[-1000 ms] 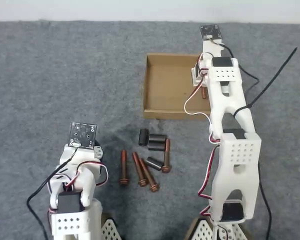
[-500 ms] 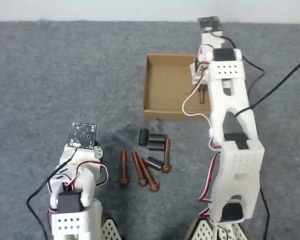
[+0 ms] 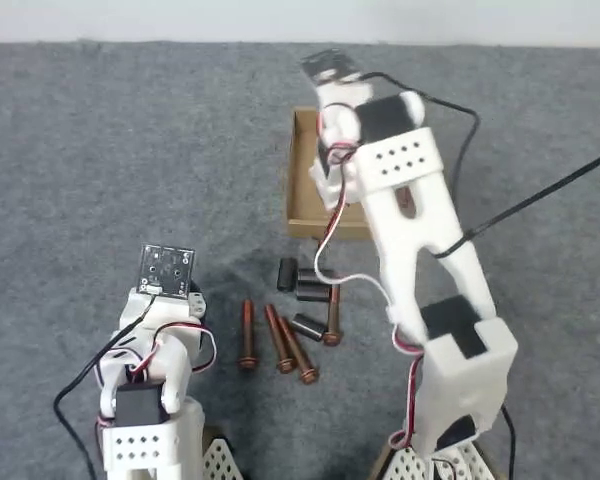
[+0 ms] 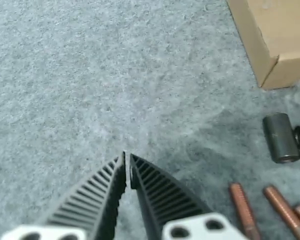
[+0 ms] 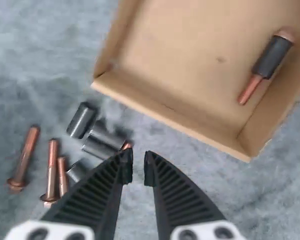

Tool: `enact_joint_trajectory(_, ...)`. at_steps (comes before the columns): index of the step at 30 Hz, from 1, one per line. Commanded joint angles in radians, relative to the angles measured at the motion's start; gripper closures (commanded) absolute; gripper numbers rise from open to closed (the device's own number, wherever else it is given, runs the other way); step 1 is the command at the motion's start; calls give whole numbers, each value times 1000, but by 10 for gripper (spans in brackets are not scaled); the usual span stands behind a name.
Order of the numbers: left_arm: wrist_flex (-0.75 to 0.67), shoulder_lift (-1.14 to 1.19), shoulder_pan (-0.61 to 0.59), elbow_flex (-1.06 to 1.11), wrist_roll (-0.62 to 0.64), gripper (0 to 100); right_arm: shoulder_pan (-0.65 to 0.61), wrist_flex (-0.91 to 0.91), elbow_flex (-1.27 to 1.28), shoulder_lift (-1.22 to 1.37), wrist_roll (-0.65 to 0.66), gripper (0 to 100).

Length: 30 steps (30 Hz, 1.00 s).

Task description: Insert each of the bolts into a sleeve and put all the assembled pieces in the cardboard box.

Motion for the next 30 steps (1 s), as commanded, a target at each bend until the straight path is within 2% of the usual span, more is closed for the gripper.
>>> enact_joint_trajectory(1,-23,-21,3,-10,-9,987,-53,38,89,-122,55,988)
enact_joint_trajectory(4,-23,-21,3,-10,-9,987,-110,36,224,-189,107,988)
enact_joint_trajectory(9,-25,-21,3,-10,-11,987,-170,-38,411,-312,123,986)
enact_joint_trajectory(14,-25,-21,3,-10,-11,987,-174,-139,560,-369,130,986)
enact_joint_trajectory(19,-32,-21,3,-10,-11,987,-174,-173,677,-372,233,986)
enact_joint_trajectory(30,-37,-21,3,-8,-11,987,-173,-470,930,-372,25,987)
